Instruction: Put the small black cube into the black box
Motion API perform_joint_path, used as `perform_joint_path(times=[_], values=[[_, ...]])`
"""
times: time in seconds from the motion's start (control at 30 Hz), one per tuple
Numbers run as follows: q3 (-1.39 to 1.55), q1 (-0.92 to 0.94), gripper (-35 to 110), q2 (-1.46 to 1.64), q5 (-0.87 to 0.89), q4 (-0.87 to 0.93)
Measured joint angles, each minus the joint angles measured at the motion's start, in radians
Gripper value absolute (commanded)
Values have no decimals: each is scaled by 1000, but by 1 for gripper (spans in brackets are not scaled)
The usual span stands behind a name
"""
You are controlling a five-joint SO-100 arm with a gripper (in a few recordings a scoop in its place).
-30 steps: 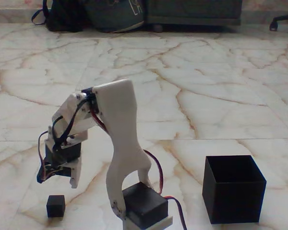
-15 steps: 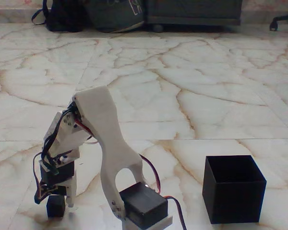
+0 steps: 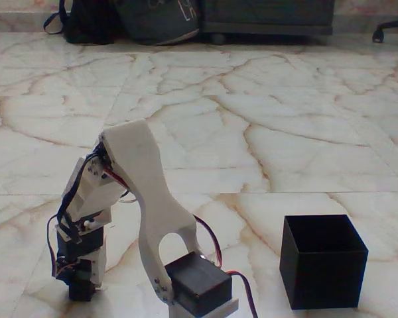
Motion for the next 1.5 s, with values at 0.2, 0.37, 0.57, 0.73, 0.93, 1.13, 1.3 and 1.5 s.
perform_joint_path(times=[0.2,0.37,0.57,0.73,0.93,1.13,1.3,1.5], values=[[57,34,1,152,-31,51],[244,178,1,430,-137,77],[302,422,1,614,-299,130],[302,678,1,666,-500,100],[270,904,1,676,-693,69],[270,1060,1,732,-770,55],[270,1281,1,742,-956,61],[285,1416,1,723,-1098,29]])
